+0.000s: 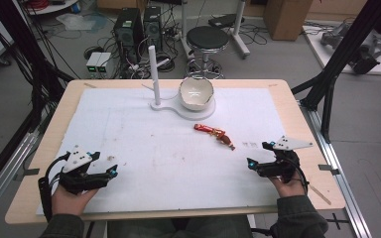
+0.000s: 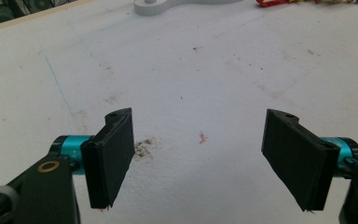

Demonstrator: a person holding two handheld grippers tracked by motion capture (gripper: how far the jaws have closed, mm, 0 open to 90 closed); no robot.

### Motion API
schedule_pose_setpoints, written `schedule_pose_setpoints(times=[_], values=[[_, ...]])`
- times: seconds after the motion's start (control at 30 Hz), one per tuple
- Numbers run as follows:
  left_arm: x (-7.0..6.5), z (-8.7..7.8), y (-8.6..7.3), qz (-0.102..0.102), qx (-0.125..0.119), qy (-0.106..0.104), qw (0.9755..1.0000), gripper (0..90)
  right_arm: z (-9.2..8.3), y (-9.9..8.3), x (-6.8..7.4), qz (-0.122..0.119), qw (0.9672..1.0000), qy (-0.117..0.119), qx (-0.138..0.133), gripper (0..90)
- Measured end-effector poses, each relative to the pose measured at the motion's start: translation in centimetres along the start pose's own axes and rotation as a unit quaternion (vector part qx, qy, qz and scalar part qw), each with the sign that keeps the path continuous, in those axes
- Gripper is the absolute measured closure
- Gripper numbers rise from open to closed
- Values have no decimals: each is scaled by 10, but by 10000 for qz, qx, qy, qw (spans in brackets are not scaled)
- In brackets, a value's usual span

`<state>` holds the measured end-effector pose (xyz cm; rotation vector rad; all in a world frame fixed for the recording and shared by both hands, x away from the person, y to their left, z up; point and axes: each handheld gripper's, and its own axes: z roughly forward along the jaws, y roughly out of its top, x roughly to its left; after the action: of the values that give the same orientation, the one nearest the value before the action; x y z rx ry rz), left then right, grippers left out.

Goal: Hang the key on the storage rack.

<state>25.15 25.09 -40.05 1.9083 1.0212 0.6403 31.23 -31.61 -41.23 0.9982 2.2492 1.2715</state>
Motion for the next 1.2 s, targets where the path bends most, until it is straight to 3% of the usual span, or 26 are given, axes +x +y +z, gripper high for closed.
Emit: schedule_pose_setpoints(times=[1.2], values=[[-2, -2, 0, 34, 8, 20, 10000, 263, 1, 1, -3, 97, 9999, 18, -17, 118]])
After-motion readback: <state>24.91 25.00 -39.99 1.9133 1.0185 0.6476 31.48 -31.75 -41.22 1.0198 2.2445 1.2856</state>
